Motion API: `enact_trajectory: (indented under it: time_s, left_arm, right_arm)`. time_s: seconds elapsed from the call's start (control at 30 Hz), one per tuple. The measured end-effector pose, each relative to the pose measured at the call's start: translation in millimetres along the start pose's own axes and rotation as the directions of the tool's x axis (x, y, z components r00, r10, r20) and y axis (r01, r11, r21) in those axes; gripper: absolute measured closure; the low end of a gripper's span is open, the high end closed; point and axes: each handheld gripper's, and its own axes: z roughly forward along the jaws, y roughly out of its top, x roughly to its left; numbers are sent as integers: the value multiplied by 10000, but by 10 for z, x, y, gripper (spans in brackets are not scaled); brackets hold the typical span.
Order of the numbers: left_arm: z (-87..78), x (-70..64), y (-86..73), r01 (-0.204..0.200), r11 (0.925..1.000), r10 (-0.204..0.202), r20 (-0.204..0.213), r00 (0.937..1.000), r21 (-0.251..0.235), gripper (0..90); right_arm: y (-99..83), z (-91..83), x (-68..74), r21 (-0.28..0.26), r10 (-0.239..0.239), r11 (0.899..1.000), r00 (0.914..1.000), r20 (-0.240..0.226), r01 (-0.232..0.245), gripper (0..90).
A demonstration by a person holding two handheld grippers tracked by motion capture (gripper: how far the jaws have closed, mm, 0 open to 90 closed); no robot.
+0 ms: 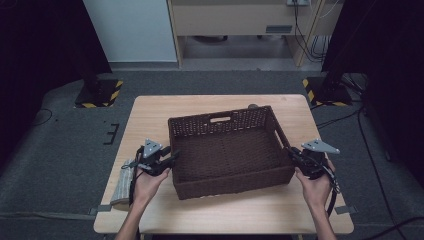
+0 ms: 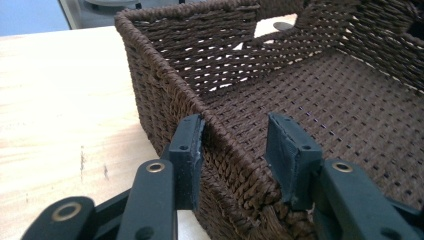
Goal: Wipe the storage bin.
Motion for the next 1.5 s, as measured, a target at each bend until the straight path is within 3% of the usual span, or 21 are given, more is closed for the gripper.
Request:
enact_trajectory:
  time_s: [0.23, 0.47, 0.6, 0.7, 0.9, 0.97, 1.13, 1.5]
  left_arm:
    - [-119, -115, -32, -395, 9992, 395, -77, 9992, 0, 606]
    - [-151, -102, -17, -262, 9997, 263, 134, 9996, -4, 613]
    - [-183, -50, 89, -258, 9992, 258, 4, 9997, -293, 545]
    - [-137, 10, 131, -321, 9989, 315, -184, 9993, -333, 506]
    - [98, 144, 150, -214, 9998, 216, -466, 9987, 47, 492]
    - [148, 172, 123, 49, 10000, -52, -320, 9995, -76, 485]
    - [130, 158, 105, -84, 9999, 83, -111, 9999, -117, 553]
    - [23, 61, 45, -43, 9999, 40, -270, 9996, -123, 557]
  right_arm:
    - [11, -86, -15, -199, 141, 9997, 9999, -72, -142, 729]
    - [-27, -69, -53, 214, 255, 9994, 9997, 15, -255, 814]
    - [-3, -35, -56, 261, 171, 9995, 9997, 172, -175, 823]
    - [-1, 9, -75, 111, 158, 9998, 9996, 250, -161, 824]
    - [2, 31, -71, -64, 79, 10000, 9992, 391, -77, 813]
    - [1, 18, -71, -79, 143, 9999, 9996, 262, -141, 785]
    - [20, -47, -36, -173, 162, 9997, 9997, 161, -159, 721]
    - [4, -36, -77, 2, 240, 9997, 9988, 419, -240, 821]
